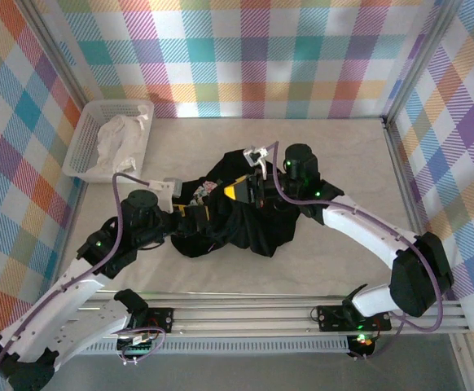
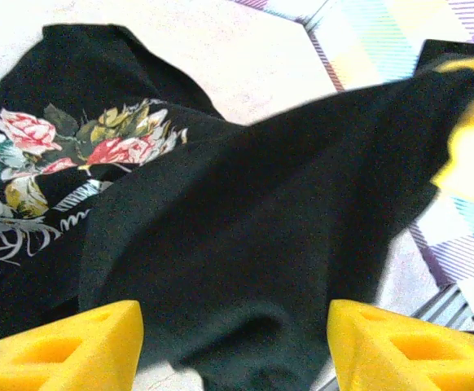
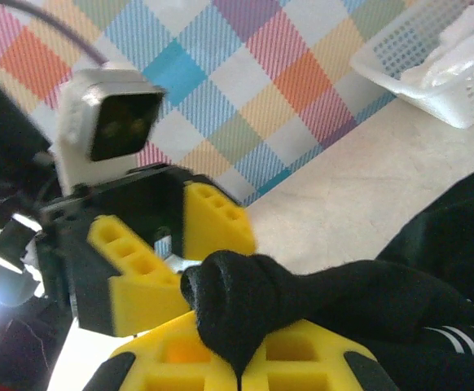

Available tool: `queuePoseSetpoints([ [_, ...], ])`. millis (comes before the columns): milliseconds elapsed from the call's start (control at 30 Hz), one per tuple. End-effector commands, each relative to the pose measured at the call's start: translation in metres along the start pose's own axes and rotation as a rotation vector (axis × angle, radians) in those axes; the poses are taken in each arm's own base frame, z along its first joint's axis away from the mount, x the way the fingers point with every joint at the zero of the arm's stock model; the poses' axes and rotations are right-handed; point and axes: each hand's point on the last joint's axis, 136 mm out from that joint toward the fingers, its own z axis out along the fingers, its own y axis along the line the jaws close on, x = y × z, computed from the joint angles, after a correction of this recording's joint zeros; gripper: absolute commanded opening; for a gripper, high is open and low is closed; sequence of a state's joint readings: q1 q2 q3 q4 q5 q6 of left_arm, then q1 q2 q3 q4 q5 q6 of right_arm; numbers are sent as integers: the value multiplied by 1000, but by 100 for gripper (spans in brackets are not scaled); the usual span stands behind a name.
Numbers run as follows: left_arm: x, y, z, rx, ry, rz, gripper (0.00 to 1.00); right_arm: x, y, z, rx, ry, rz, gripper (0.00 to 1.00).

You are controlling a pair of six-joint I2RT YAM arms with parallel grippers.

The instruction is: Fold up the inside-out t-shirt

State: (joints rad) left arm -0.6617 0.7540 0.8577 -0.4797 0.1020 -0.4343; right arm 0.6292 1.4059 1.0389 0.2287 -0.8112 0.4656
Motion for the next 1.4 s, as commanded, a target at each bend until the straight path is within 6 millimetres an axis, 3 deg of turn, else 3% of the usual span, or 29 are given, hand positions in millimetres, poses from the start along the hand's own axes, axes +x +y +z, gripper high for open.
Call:
queuePoseSetpoints([
  [0,-10,-15,-16,32,-68,123,52,-16,-6,-4,48,-27,65,0],
  [100,-2,-52,-15,219,-19,172,42,-16,-14,-2,65,-24,113,0],
  [200,9,-76,-3,345,81,159,40,-15,-16,-1,68,-21,128,0],
  [433,-1,-46,44,162,127,58,41,-15,-15,-5,74,-22,126,0],
  [600,-11,-24,55,67,108,41,44,-13,-15,-7,75,-23,123,0],
  [767,-20,-27,61,87,92,48,46,-13,-16,-7,69,-20,125,0],
  [933,-22,-39,69,144,114,51,28,-12,-18,-8,78,-20,128,0],
  [1033,-21,-41,68,156,121,55,12,-12,-22,-9,94,-22,131,0],
  [1100,-23,-45,63,169,122,63,0,-11,-36,-13,189,-17,147,0],
  [1133,-26,-48,60,177,113,60,0,-7,-52,-19,309,-1,155,2],
  [1200,-35,-62,48,243,85,28,0,0,-88,-45,674,23,49,25],
  [1233,-38,-68,44,276,81,-5,0,1,-95,-57,800,31,-29,35],
  [1300,-53,-80,36,331,44,-86,0,1,-92,-73,953,35,-204,48],
  [1367,-59,-75,36,298,29,-168,0,7,-76,-73,936,27,-313,54],
])
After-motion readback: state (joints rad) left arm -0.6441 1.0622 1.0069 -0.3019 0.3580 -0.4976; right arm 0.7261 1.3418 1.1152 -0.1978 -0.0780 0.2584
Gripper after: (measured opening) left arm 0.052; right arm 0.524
